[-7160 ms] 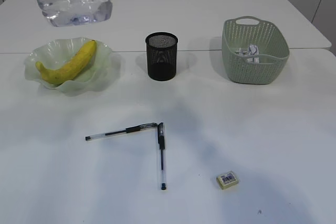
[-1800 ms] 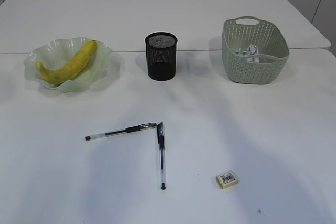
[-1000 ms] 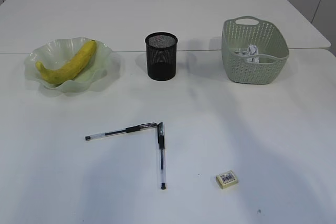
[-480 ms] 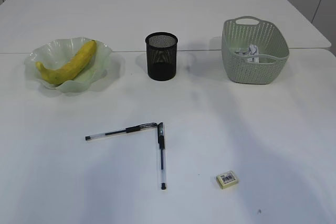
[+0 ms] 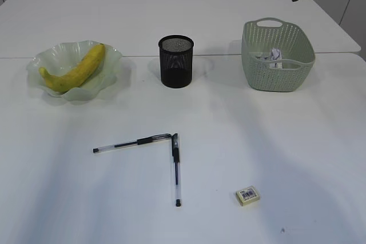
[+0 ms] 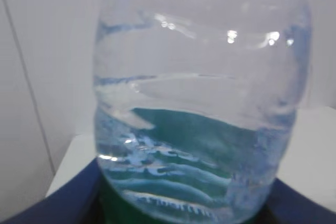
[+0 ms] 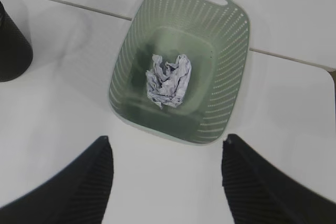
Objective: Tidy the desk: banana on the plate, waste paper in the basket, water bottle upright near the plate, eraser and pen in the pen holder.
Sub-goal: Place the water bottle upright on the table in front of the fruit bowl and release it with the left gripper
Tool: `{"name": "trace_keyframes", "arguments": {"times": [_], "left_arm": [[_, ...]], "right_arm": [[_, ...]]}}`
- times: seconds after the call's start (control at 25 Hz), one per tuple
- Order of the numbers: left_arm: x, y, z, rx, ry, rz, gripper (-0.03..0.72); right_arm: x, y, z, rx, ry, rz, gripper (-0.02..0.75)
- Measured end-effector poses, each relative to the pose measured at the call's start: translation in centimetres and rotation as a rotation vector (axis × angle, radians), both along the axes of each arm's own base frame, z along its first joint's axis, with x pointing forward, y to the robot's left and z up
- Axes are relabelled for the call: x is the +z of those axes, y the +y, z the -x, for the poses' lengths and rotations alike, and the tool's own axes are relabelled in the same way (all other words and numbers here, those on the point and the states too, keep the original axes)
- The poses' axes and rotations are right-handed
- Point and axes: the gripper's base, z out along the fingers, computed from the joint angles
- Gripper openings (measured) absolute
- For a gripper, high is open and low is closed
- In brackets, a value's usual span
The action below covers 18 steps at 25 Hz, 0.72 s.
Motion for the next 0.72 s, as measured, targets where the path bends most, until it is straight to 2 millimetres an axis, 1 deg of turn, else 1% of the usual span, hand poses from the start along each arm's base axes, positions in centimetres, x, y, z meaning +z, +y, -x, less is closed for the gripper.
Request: {"name": "trace_keyframes", "arguments": {"times": [0.12,0.24,0.44,0.6,0.72], "left_arm": [[-0.8,0.8,-0.1,0.085,0.022,0.022,0.377],[-2.2,1.4,-0.2,0.154,0.063,0.029,0.377],[-5.3,2.2,-0.2,0.247,0.151,0.039,0.377],[-6.2,2.3,-0.2,0.258,0.181,0.051,0.377],[-6.3,2.3,-0.2,0.260,0.187,0.077,0.377]], "right_arm": [[-0.1,0.0,0.1,-0.001,0.010,0.001,0.485],[-0.1,0.0,0.1,-0.002,0.012,0.001,0.485],[-0.1,0.0,0.1,-0.002,0.014,0.002,0.485],[-0.1,0.0,0.1,-0.002,0.016,0.002,0.485],[-0.1,0.0,0.1,-0.002,0.016,0.002,0.485]]}}
